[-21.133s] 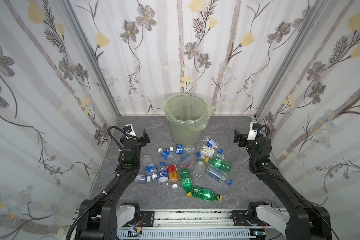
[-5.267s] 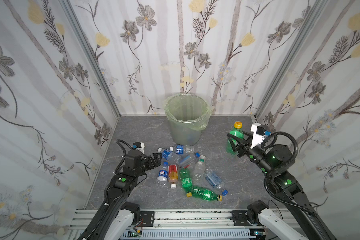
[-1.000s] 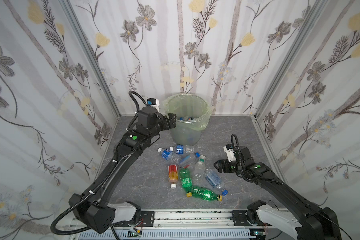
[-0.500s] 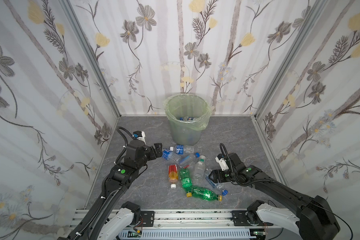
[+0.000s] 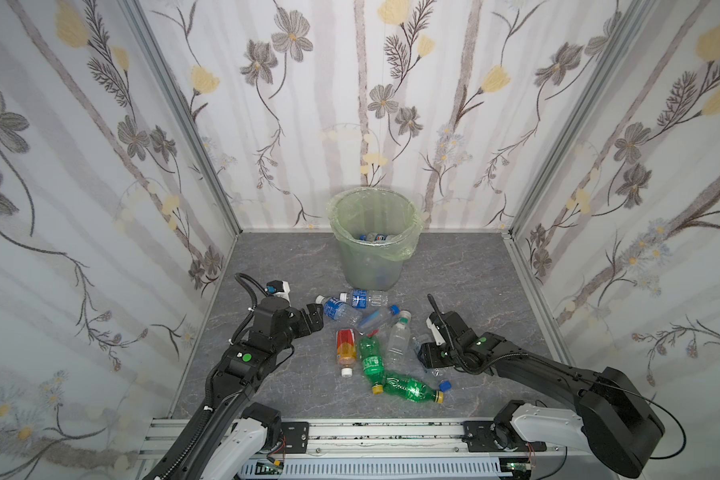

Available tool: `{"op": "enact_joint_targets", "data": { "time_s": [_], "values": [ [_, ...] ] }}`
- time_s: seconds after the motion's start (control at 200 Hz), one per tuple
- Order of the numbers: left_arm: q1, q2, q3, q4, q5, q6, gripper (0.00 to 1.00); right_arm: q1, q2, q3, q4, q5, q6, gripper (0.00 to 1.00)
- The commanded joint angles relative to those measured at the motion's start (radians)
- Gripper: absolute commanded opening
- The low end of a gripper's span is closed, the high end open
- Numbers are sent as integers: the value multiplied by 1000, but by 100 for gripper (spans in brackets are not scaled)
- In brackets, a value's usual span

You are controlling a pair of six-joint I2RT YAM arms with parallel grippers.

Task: Throw the plastic bottles in the bin
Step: 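Grasp the square clear bottle with the right gripper while the left gripper lowers, then carry the square clear bottle over the bin and release it with the right gripper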

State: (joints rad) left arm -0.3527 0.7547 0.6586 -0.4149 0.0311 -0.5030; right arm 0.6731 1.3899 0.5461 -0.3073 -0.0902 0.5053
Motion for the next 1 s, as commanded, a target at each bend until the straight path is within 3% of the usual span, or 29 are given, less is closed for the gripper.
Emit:
{"op": "enact_joint_targets", "data": {
  "time_s": [0.0,0.27,0.465,0.754,0.849,0.994],
  "values": [
    [3,-1,-7,25,11,-24,100,1,14,6,24,64,28,58],
    [4,5,-30,27,21,-34,100,1,-101,69,-29,181,30,42],
    [5,-7,-40,27,33,-31,100,0,-270,187,-39,242,-46,42],
    [5,-34,-48,25,49,-28,100,-1,-581,254,253,173,-235,43],
    [6,-40,-50,25,58,-32,100,-1,-568,308,289,219,-257,40],
    [5,-47,-48,25,73,-35,100,-2,-383,467,364,208,-309,39]
  ]
}}
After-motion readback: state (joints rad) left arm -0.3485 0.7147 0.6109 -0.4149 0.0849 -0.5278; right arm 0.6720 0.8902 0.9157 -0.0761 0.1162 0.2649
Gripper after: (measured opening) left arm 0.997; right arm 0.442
